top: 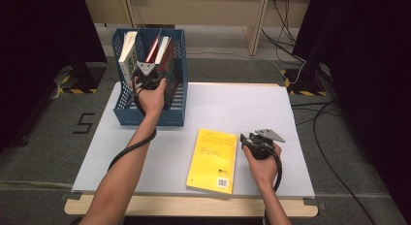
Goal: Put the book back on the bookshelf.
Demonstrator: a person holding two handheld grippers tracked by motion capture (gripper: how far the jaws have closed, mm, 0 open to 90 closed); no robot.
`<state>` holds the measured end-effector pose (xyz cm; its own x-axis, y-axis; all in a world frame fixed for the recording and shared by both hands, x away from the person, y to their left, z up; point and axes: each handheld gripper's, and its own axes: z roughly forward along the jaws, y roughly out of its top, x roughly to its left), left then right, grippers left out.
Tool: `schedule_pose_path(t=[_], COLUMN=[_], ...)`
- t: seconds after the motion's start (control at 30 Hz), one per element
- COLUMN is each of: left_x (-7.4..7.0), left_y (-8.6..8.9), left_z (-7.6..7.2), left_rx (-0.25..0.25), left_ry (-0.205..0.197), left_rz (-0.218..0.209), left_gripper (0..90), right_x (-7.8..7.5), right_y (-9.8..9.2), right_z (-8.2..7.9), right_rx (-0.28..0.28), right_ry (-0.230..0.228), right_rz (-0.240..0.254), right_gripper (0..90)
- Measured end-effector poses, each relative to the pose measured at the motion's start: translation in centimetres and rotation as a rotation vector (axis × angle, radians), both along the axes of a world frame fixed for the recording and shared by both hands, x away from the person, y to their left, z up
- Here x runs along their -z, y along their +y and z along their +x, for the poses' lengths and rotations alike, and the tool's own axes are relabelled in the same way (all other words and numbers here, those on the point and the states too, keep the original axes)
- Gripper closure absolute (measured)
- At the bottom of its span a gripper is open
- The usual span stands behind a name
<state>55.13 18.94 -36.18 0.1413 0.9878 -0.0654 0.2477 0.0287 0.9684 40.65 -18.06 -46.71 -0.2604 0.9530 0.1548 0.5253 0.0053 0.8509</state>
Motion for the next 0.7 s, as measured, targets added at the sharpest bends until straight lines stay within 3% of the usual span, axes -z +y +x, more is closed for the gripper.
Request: schedule_pose_path(t=[0.17, 0.37, 0.7], left_x=[0.0, 0.2, 0.2], left_y=[0.1, 0.3, 0.8], left_z=[-0.7, -1.6, -3.0], left_rx=[0.025, 0.037, 0.088], left_ry=[0.007, 0.015, 0.047], left_rz=[-0.028, -0.012, -0.03], left_gripper=[54.6, 44.8, 39.9], right_x=[-0.3, -1.0, -1.5], right_y=[-0.1, -0.3, 0.0], right_z=[0.1, 0.2, 0.9], right_rx=[0.005, 0.008, 0.008], right_ry=[0.006, 0.013, 0.036], right_rz=[0.005, -0.002, -0.009], right_gripper=[56.0, 54.8, 50.4])
